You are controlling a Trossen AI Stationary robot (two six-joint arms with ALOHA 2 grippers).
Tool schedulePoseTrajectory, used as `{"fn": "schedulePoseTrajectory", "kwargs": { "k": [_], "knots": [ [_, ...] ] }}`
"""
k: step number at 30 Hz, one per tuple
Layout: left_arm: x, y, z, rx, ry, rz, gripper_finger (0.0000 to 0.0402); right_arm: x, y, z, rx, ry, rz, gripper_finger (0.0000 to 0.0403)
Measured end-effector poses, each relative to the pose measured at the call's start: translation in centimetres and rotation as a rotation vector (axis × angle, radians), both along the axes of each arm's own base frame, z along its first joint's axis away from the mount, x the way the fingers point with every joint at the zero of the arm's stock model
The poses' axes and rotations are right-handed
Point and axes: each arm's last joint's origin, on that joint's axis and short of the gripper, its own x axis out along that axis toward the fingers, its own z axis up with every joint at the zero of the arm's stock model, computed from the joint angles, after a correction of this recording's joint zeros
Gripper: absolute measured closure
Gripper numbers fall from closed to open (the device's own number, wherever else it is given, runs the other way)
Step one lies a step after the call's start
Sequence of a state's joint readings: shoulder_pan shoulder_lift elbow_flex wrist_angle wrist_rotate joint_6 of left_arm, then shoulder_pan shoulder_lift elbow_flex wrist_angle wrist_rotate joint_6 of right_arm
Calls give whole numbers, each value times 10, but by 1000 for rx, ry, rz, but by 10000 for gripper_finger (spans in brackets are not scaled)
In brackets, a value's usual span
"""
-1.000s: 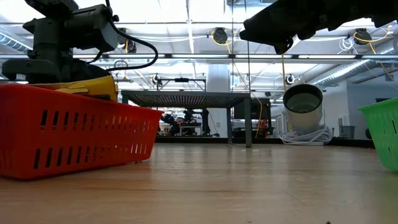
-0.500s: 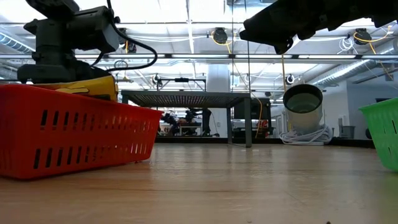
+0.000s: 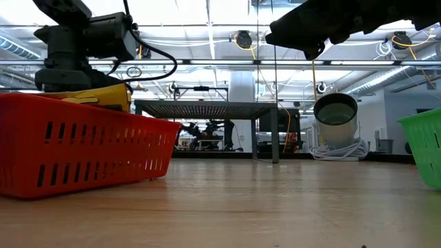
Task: Pick & Place Office Desk Supplies
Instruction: Put the yellow rubber band into the green basket
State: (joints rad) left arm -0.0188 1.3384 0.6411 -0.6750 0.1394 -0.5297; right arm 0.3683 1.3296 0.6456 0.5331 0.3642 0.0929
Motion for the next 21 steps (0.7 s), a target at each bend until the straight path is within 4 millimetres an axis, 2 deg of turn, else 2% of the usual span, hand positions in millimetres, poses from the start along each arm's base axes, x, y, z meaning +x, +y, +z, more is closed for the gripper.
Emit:
{"fn": "schedulePoseTrajectory", "kwargs": {
  "k": [8, 21],
  "knots": [
    [0, 7, 0, -7, 1, 40, 154, 0, 0, 0, 0, 0, 0, 261],
    [2, 15, 1, -125, -17, 97, 153, 0, 0, 0, 0, 0, 0, 261]
  ]
}}
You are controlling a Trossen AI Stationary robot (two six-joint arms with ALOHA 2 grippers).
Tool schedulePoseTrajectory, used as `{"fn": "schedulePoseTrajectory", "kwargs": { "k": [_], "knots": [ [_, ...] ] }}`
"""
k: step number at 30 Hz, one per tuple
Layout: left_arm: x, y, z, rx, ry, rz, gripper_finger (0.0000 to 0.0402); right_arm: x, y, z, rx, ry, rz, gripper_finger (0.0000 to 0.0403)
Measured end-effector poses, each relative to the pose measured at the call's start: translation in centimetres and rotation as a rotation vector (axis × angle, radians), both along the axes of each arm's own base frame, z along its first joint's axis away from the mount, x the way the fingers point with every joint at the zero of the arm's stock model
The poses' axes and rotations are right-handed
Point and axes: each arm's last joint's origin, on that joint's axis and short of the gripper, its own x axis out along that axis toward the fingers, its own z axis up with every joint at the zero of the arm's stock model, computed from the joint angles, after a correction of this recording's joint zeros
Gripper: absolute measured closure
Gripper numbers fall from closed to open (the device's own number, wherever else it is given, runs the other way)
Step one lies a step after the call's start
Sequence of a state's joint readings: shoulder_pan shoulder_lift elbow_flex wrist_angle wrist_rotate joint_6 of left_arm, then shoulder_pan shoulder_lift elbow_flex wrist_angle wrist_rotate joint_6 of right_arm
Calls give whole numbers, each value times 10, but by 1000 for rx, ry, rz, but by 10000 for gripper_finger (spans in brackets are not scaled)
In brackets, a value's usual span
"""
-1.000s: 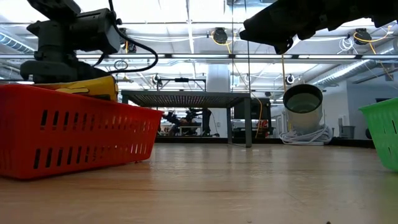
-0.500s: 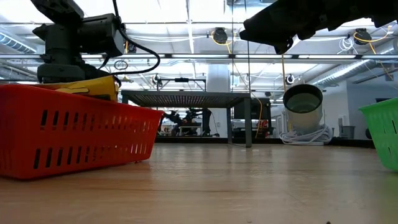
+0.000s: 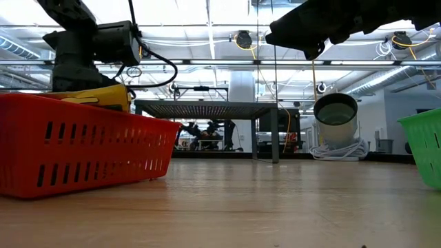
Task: Pick & Place Office Desk Supplies
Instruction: Put the yellow rubber band into the green basket
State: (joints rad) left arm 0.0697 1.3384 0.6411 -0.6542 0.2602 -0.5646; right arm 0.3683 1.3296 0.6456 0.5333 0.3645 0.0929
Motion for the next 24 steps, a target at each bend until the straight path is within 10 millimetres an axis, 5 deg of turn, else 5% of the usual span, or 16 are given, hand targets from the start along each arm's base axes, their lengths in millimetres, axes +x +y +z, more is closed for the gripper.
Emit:
{"fn": "schedulePoseTrajectory", "kwargs": {
  "k": [6, 24],
  "knots": [
    [9, 4, 4, -59, -114, -15, 154, 0, 0, 0, 0, 0, 0, 261],
    [-6, 12, -1, 110, 58, 17, 154, 0, 0, 0, 0, 0, 0, 261]
  ]
}}
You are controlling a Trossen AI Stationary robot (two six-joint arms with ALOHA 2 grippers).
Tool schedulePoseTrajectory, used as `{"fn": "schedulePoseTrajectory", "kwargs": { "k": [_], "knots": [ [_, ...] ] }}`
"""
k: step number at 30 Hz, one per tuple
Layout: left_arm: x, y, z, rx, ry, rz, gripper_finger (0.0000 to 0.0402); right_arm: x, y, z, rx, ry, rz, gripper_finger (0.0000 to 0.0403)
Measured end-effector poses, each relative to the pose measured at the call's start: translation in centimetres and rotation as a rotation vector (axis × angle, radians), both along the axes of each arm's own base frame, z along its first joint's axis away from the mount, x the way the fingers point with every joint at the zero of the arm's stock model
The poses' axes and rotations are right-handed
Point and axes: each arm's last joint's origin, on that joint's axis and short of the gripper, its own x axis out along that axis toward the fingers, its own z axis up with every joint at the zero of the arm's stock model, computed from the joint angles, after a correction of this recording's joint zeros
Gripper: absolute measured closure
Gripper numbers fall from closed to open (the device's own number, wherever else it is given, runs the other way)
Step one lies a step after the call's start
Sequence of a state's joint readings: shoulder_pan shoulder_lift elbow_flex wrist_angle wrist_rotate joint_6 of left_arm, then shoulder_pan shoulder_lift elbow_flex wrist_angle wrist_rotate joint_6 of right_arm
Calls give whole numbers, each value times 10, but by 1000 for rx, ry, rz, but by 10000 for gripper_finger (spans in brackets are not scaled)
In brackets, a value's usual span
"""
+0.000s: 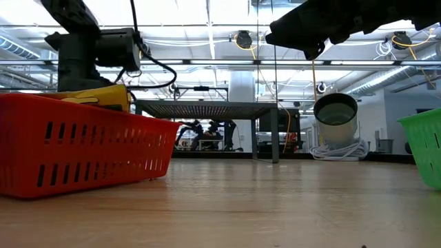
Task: Pick & Place Office Desk Supplies
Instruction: Put the yellow rubber band into the green basket
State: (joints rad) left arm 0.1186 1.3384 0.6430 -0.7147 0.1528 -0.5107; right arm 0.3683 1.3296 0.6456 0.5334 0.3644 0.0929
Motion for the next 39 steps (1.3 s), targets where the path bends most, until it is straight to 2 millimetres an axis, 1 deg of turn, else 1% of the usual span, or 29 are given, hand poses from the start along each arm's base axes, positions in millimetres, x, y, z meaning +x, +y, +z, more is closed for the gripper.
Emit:
{"fn": "schedulePoseTrajectory", "kwargs": {
  "k": [9, 16, 24, 29, 39],
  "knots": [
    [1, -7, 0, 31, 8, -1, 154, 0, 0, 0, 0, 0, 0, 261],
    [1, -14, -1, 95, 17, 20, 154, 0, 0, 0, 0, 0, 0, 261],
    [3, -21, -11, 119, 71, 13, 154, 0, 0, 0, 1, 0, 2, 261],
    [6, -23, -16, 130, 91, 12, 154, 0, 0, 1, 5, -10, 3, 261],
    [6, -20, -16, 106, 94, 19, 154, 0, 0, 1, 6, -13, 3, 261]
  ]
}}
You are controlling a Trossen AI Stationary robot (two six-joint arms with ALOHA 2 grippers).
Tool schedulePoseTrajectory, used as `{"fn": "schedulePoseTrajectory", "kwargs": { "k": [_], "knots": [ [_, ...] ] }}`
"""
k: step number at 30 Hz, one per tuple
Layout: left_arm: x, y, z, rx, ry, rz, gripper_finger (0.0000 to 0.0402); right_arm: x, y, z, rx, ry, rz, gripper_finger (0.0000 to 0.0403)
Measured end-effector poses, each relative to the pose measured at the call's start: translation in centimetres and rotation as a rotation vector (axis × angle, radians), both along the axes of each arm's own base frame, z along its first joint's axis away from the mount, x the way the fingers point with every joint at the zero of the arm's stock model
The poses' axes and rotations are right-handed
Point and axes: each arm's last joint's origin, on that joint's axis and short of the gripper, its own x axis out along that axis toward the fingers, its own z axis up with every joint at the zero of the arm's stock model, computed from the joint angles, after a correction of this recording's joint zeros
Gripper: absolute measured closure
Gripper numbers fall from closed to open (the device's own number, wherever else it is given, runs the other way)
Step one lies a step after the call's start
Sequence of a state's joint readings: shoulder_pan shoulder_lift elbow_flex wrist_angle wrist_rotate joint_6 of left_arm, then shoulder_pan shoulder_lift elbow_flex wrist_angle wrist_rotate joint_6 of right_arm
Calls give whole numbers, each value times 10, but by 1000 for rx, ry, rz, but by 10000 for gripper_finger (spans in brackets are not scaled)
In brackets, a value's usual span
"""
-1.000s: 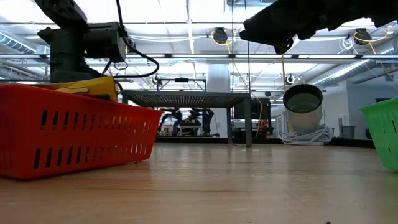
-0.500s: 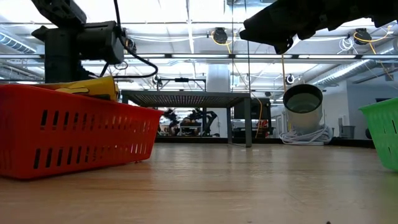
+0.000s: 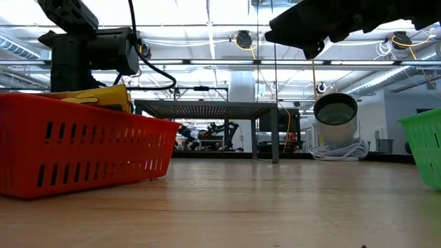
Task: Pick & Place Office Desk Supplies
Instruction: Put the yellow rubber band into the green basket
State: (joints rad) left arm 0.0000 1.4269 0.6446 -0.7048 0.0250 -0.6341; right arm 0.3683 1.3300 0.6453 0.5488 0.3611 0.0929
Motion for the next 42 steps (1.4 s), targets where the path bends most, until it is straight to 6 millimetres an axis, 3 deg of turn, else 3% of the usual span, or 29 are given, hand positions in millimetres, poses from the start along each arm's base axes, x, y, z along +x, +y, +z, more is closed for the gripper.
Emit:
{"fn": "schedulePoseTrajectory", "kwargs": {
  "k": [6, 18, 28, 42],
  "knots": [
    [0, -1, 0, -21, 2, -25, 174, 0, 0, 0, 0, 0, 0, 261],
    [0, 5, 0, -33, 9, 2, 387, 0, 0, 0, 0, 0, 1, 261],
    [19, 10, 22, -63, -89, -11, 394, 0, 0, 0, 0, 0, 1, 261],
    [46, 5, 86, -29, -157, -116, 395, 0, 0, 0, 1, 0, 1, 261]
  ]
}}
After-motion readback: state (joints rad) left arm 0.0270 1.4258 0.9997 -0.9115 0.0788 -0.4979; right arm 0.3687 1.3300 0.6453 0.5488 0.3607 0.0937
